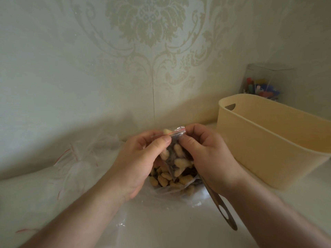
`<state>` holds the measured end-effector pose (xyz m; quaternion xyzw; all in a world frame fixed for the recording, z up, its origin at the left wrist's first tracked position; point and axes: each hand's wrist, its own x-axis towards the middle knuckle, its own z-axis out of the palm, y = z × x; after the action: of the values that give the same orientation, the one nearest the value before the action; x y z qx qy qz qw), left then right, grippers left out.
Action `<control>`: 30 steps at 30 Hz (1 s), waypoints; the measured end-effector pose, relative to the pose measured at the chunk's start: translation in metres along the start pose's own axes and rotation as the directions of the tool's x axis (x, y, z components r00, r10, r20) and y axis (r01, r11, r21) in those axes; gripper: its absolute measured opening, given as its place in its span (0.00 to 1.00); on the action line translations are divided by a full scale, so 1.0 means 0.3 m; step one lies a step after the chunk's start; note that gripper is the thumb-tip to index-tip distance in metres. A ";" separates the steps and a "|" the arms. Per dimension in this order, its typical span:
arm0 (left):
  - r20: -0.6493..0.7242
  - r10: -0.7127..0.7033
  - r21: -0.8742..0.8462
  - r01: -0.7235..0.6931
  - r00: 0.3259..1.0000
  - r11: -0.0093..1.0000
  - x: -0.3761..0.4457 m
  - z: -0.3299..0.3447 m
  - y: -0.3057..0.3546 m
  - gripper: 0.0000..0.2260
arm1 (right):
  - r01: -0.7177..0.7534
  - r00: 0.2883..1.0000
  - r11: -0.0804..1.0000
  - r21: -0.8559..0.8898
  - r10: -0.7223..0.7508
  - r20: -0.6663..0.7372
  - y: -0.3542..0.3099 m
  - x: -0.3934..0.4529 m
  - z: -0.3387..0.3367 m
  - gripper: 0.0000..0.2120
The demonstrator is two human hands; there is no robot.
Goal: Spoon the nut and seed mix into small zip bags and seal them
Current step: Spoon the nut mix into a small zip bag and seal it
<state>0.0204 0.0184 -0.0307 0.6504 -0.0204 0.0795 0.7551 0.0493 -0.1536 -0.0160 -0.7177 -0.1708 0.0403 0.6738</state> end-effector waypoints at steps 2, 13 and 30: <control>-0.034 -0.001 0.020 0.001 0.999 1.000 0.002 0.002 -0.002 0.11 | -0.022 0.999 0.999 0.024 0.021 0.040 0.000 -0.001 -0.001 0.08; -0.028 0.042 0.141 -0.037 0.999 0.989 0.004 -0.002 -0.001 0.15 | -0.090 0.994 0.996 0.022 0.089 0.058 -0.006 0.001 0.004 0.09; -0.019 0.137 -0.087 -0.138 0.990 0.987 0.002 0.000 0.008 0.07 | -0.041 0.999 0.984 0.175 0.041 0.005 -0.001 0.013 -0.012 0.08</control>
<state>0.0208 0.0188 -0.0282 0.6129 -0.0639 0.1344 0.7760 0.0540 -0.1558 -0.0147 -0.6591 -0.1523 0.0695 0.7332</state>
